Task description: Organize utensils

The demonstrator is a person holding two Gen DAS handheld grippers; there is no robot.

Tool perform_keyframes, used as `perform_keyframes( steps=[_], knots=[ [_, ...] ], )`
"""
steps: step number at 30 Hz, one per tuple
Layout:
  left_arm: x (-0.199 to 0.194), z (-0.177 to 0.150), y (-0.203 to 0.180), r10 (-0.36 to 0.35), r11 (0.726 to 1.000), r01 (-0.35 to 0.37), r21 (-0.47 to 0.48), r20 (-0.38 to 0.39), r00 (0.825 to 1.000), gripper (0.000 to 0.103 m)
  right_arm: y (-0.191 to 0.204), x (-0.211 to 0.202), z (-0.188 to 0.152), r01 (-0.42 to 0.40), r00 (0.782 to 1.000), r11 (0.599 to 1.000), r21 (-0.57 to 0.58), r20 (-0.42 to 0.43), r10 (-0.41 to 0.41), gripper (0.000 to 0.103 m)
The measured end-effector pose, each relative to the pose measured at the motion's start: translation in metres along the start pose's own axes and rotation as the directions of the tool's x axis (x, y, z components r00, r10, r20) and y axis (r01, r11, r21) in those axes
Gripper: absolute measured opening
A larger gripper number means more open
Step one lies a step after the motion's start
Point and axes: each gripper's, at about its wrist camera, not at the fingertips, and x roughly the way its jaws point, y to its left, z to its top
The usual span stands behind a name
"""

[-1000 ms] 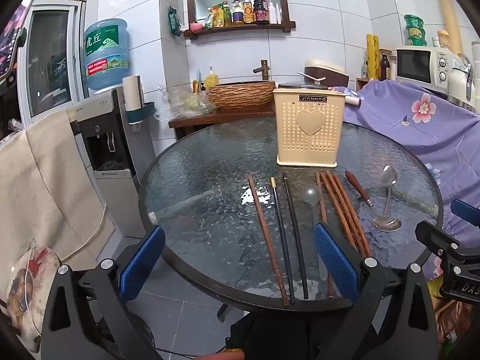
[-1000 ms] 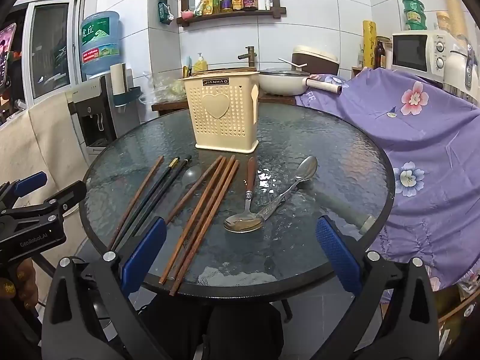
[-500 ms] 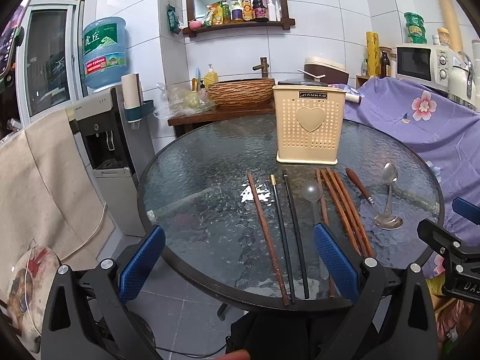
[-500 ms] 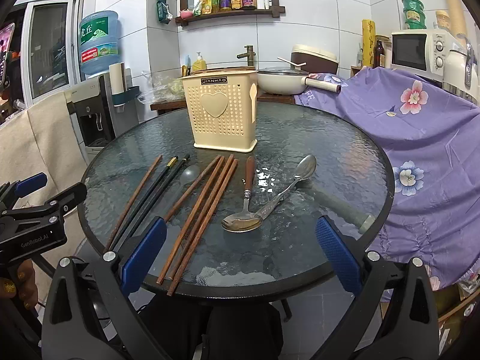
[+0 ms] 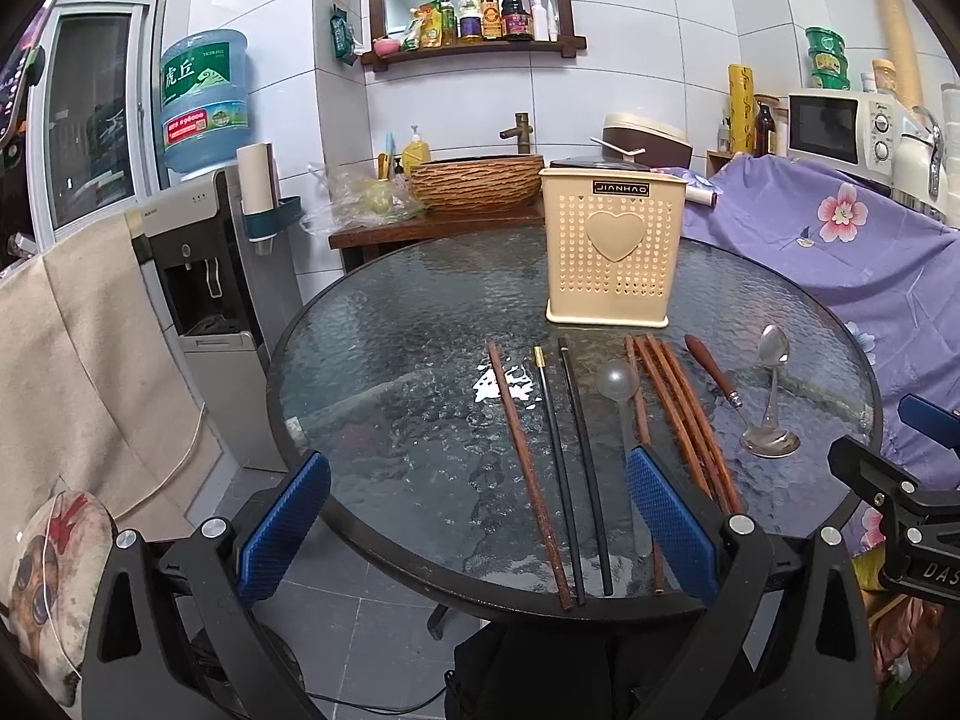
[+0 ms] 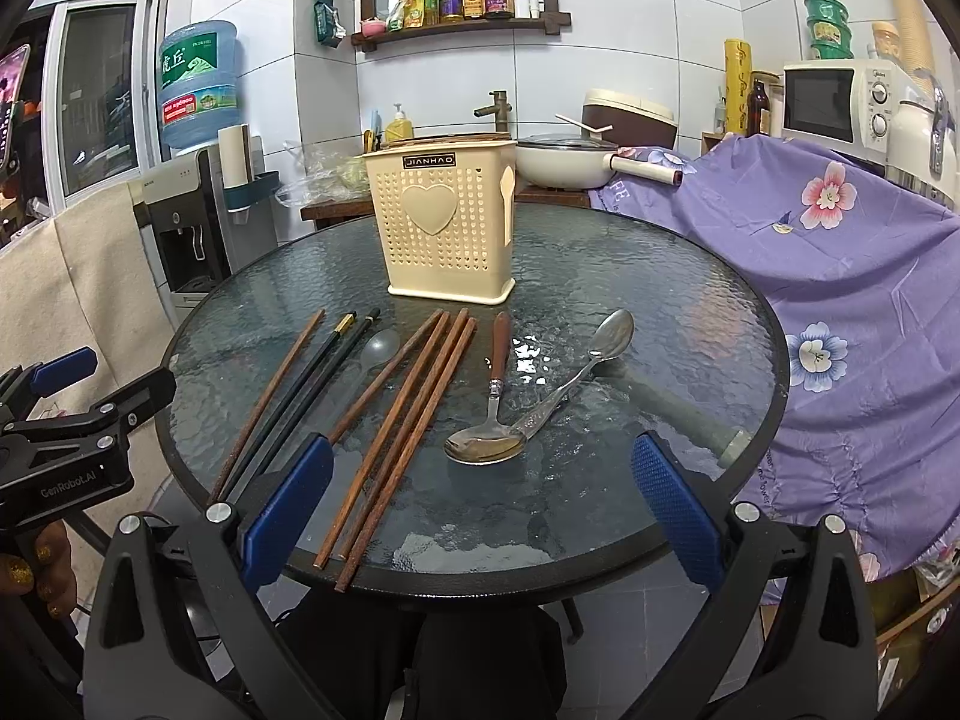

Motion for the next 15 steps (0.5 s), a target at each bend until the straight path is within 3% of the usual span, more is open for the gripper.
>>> perform_keyframes(
  steps=[15],
  knots=[
    [0.0013,0.0001,-0.0001,-0.006,1.000,0.006,0.002,-0.007,1.000,0.097,-0.0005,0.0016,0.0011,-0.001,1.000,1.000,-0.002,-0.003,0.001,0.098]
  ],
)
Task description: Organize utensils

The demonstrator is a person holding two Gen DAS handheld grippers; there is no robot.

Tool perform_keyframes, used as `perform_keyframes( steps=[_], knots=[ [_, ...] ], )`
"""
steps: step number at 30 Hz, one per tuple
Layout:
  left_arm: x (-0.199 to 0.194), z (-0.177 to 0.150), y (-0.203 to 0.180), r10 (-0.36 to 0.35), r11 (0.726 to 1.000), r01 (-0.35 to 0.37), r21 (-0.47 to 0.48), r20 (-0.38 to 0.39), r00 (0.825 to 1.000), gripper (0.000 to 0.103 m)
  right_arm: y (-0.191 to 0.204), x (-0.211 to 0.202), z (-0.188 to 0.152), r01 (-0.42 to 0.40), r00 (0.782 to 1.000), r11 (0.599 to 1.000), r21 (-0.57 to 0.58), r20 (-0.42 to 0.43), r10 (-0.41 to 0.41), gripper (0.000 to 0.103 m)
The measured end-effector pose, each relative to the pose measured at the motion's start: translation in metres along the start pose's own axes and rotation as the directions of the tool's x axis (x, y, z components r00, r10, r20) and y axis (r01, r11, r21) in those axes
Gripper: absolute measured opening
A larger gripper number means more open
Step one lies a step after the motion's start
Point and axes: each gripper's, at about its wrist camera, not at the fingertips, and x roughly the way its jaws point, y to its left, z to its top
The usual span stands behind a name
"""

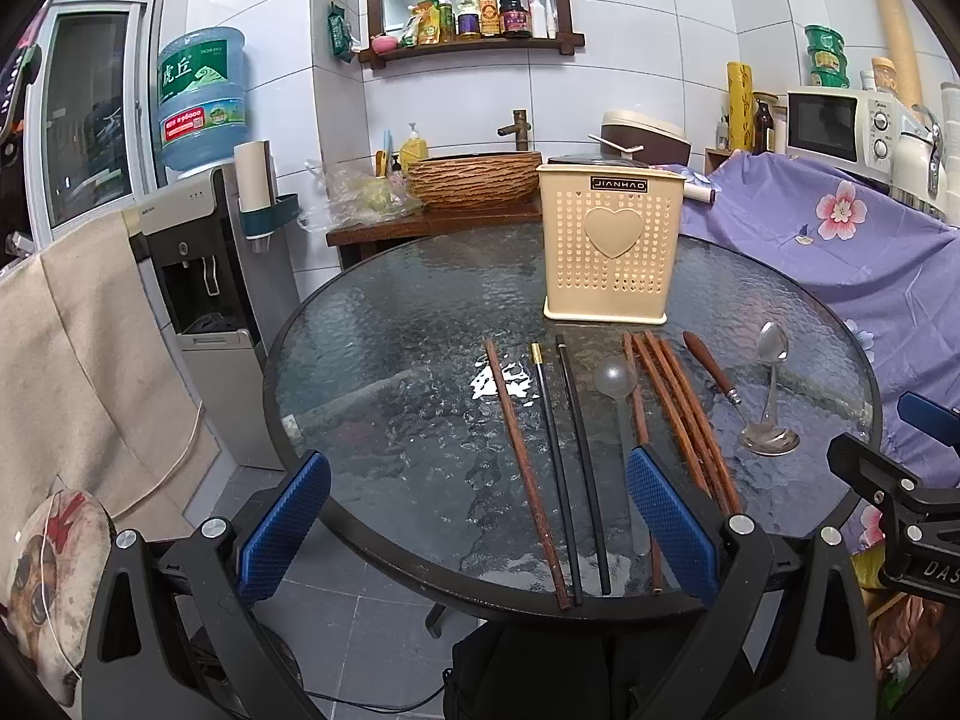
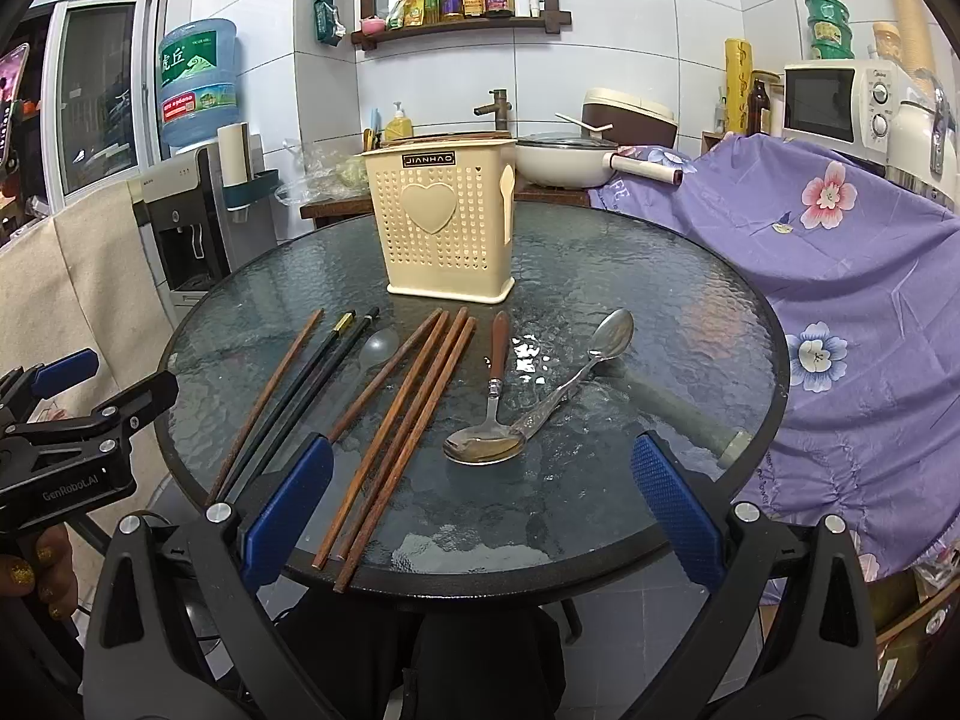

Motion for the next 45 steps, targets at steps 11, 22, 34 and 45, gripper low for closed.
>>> perform_keyframes(
  steps=[11,22,34,45],
  knots=[
    [0.001,0.001,-0.001,-0.002,1.000,0.002,0.002,-0.003,1.000,0.097,0.001,0.000,0.000,0.000,1.000,1.000,0.000,-0.001,0.000,0.098],
    [0.003,0.001,-0.003,-0.005,1.000,0.005,0.007,-0.005,1.000,0.097,0.001,0.001,0.000,0.000,1.000,1.000,-0.001,-0.001,0.000,0.098],
    [0.005,0.001,-0.004,-0.016,1.000,0.016,0.014,-0.012,1.000,0.097,0.003,0.004,-0.001,0.000,1.000,1.000,-0.005,-0.006,0.000,0.098],
    [0.014,0.002,-0.001,-0.018,1.000,0.019,0.023,-0.034,0.999,0.097,0.001,0.011,-0.002,-0.006,1.000,1.000,-0.007,-0.025,0.006,0.098]
  ],
)
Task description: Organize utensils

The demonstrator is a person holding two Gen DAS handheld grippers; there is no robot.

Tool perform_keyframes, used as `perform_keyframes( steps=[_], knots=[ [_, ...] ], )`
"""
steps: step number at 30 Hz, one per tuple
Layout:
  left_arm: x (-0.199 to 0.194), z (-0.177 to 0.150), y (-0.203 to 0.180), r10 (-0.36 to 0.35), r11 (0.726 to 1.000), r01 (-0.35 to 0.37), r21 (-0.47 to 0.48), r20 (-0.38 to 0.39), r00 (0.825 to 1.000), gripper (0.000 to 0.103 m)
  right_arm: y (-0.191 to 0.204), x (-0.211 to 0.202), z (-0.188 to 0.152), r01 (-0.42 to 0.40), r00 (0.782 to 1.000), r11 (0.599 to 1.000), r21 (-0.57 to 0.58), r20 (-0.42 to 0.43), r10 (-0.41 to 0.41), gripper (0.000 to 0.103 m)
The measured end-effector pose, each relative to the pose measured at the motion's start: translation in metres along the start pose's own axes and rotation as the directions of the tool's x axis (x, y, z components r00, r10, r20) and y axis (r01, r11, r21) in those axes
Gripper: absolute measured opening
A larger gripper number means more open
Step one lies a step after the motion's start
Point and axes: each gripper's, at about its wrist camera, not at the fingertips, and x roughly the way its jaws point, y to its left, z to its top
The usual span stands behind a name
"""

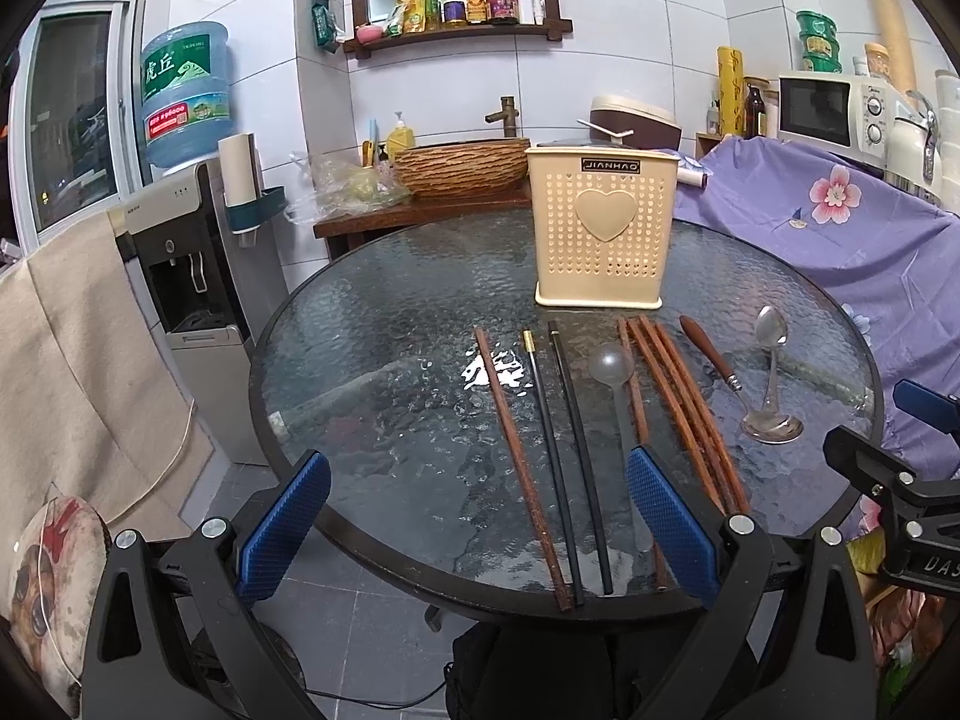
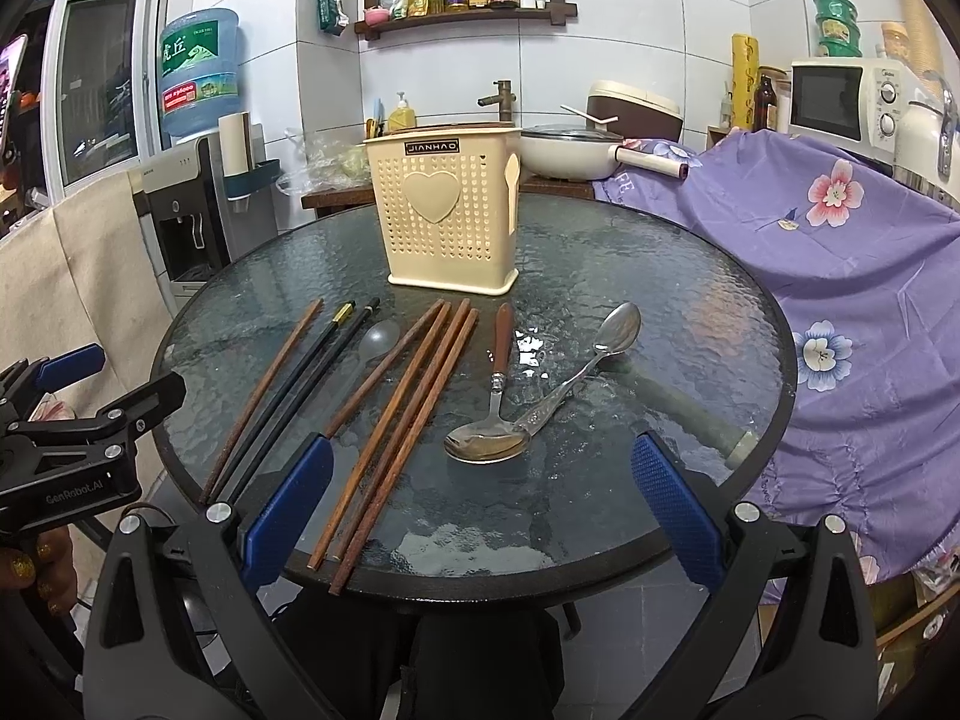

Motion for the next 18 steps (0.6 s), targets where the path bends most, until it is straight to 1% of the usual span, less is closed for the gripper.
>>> perform_keyframes(
  steps=[7,11,18],
  knots=[
    [0.015,0.007,0.009,-0.009,1.000,0.009,-0.002,-0.032,0.999,0.096,-0.002,0.008,0.005,0.001,1.000,1.000,-0.016,-0.020,-0.001,0.098],
    [0.019,0.017,0.014,-0.024,1.000,0.024,0.001,-0.031,0.999,0.094,-0.006,0.018,0.014,-0.006,0.999,1.000,-0.024,-0.035,0.005,0.098],
    [0.040,0.040,0.029,-0.039,0.999,0.038,-0.032,-0.048,0.998,0.086,-0.009,0.035,0.034,-0.005,0.998,0.999,-0.047,-0.056,0.002,0.098]
  ],
)
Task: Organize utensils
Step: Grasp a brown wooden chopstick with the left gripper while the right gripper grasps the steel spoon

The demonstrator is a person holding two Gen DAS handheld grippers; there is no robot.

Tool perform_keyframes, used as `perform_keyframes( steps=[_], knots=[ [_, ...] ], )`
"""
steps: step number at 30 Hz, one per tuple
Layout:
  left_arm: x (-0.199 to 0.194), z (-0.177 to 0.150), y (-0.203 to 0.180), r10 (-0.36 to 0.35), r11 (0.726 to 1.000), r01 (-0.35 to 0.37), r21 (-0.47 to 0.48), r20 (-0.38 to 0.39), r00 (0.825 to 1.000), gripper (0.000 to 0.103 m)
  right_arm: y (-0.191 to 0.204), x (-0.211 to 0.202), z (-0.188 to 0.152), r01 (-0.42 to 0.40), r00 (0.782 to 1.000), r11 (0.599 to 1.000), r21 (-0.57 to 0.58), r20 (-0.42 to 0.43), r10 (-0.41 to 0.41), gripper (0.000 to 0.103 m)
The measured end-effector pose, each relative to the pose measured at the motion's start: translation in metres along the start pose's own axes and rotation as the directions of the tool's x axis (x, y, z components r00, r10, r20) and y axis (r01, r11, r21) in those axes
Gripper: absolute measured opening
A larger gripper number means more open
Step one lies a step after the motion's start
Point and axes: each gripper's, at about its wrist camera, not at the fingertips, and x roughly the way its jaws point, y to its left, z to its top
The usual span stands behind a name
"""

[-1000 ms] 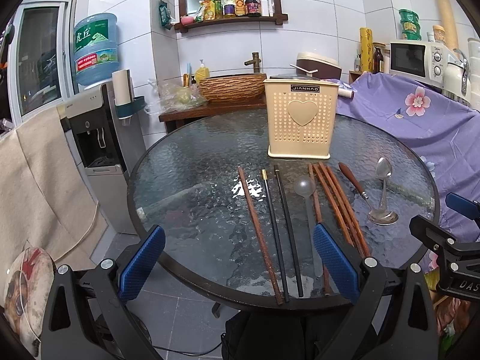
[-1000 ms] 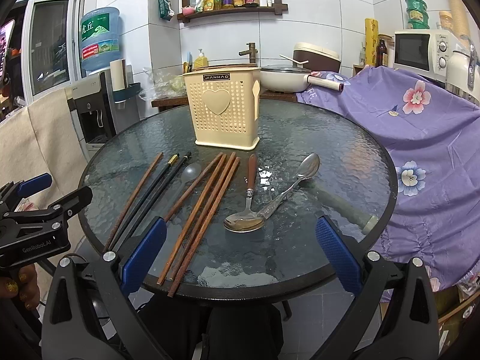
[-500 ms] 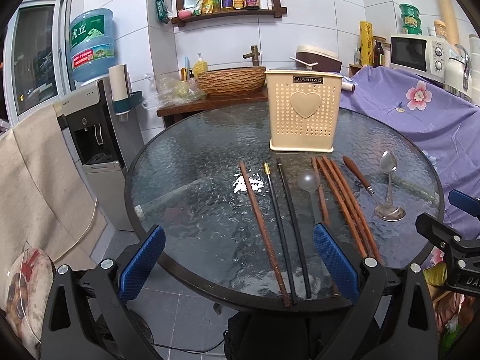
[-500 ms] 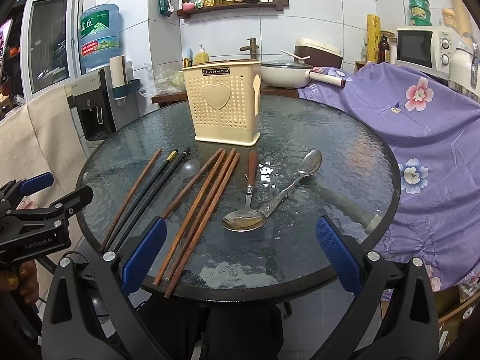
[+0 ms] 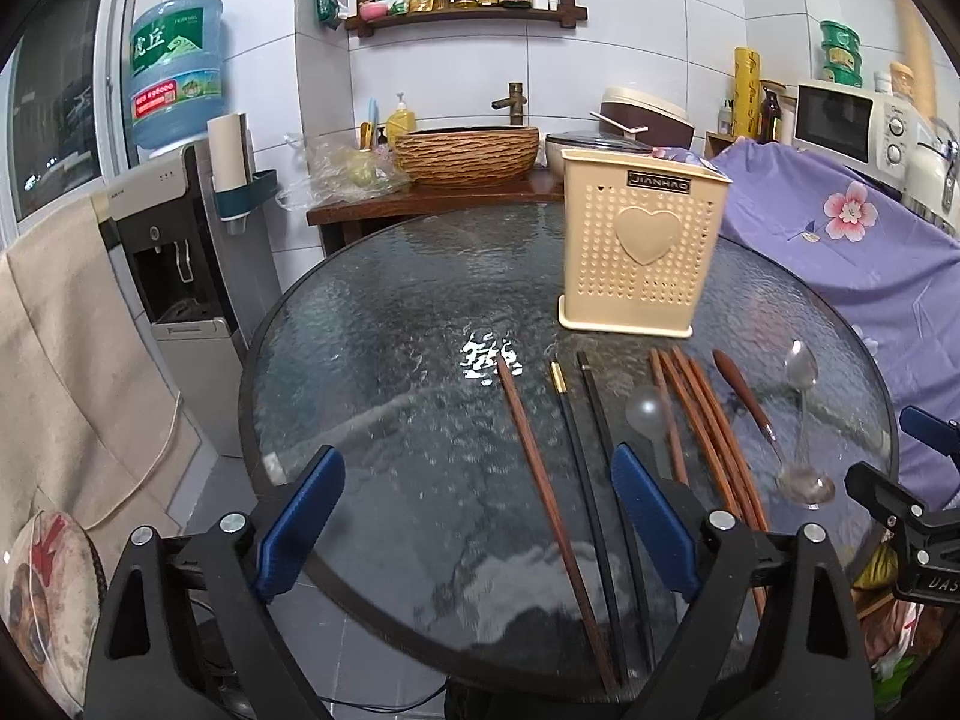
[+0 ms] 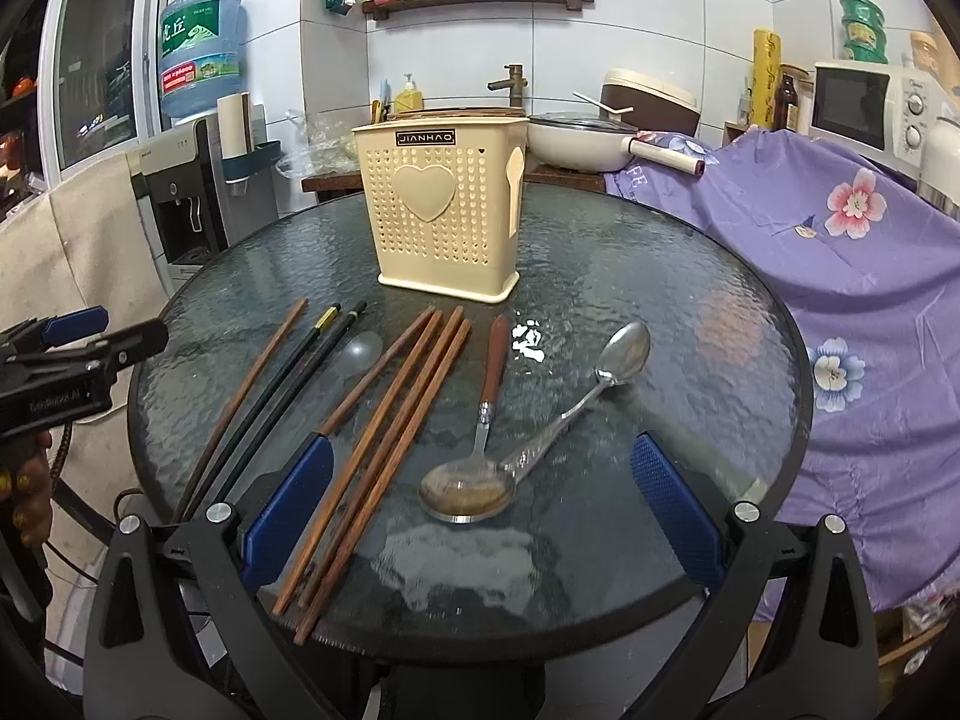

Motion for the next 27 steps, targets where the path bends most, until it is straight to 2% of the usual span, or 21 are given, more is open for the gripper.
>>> perform_keyframes(
  steps=[5,11,19,23,27],
  knots=[
    [0.022,0.015,0.002,-0.004,1.000,0.004,0.007,-0.026,1.000,0.081,-0.009,0.018,0.013,-0.004,0.999,0.999,0.033,-0.041,0.006,0.098],
    [0.049,0.029,0.000,0.014,0.999,-0.012,0.035,-0.059,0.998,0.080,-0.027,0.043,0.031,0.001,0.997,0.997,0.076,-0.079,0.005,0.097],
    [0.095,0.041,-0.002,0.004,0.998,0.005,0.056,-0.155,0.988,0.074,-0.052,0.075,0.042,0.069,0.987,0.991,0.111,-0.149,-0.052,0.083],
    [0.111,0.046,-0.004,-0.017,0.998,0.027,0.051,-0.187,0.982,0.066,-0.071,0.090,0.045,0.136,0.977,0.980,0.147,-0.183,-0.108,0.078],
    [0.126,0.050,-0.009,-0.031,0.998,0.044,0.052,-0.223,0.974,0.055,-0.079,0.104,0.047,0.166,0.967,0.974,0.154,-0.219,-0.130,0.075]
  ],
)
